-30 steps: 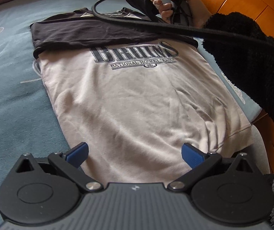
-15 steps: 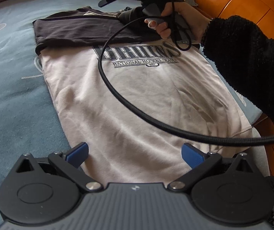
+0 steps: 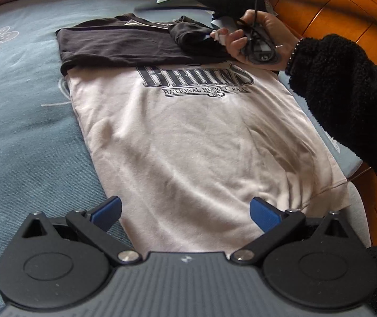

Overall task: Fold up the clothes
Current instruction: 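Lay the sleeve over the first folded sleeve and open the right gripper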

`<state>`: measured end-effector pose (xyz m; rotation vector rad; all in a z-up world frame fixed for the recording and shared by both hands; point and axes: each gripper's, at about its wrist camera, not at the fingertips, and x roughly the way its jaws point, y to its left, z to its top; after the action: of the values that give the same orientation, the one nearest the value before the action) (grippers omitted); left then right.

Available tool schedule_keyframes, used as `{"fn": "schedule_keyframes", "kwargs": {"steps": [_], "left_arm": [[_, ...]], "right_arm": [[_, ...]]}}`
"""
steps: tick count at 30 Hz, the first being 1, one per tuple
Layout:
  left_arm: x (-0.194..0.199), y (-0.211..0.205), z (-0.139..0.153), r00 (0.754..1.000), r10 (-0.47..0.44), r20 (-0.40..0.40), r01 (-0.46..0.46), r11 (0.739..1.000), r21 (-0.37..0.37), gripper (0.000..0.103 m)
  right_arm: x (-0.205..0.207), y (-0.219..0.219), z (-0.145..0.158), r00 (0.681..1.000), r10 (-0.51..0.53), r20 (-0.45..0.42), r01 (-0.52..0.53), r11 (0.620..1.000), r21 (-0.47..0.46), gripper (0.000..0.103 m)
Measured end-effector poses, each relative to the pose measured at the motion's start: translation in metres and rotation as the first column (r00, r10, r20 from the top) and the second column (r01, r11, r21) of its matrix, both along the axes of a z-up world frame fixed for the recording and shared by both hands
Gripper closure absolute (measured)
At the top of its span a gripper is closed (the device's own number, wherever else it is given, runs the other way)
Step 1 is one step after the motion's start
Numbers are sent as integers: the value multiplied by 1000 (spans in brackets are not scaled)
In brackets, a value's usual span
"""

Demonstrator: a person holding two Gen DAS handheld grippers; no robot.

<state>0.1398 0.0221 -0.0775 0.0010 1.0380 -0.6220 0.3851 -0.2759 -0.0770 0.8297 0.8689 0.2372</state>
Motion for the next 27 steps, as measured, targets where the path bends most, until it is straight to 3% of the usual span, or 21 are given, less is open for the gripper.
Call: {"fn": "schedule_keyframes", "kwargs": {"steps": [4,9,14,18,23,27], "left_arm": [[-1,4,2,1000,7,7,-7,1000,-13,1],[1,7,-1,1000,4,2,-4,1000,-20,1],[4,2,-10,1000,-17,-20,16,1000,-7,1],[8,-2,-16,999,-24,-30,24,1000,-5,1],[10,-4,-19,999,-23,-42,23,1000,3,1],[11,-2,-20,999,-20,-46,20,1000,2,1]], "right_arm": [[-1,-4,15,999,7,-43,-12,993,-116,0],[-12,-27,24,994,17,-106,-25,997,-73,0],[-23,-63,38,998,-51,-40,47,996,-75,0],[-12,-87,30,991,-126,-44,124,991,-59,0],[11,-89,4,989,-118,-90,119,993,13,0],[21,-64,0,996,-72,-61,76,995,64,0]]}}
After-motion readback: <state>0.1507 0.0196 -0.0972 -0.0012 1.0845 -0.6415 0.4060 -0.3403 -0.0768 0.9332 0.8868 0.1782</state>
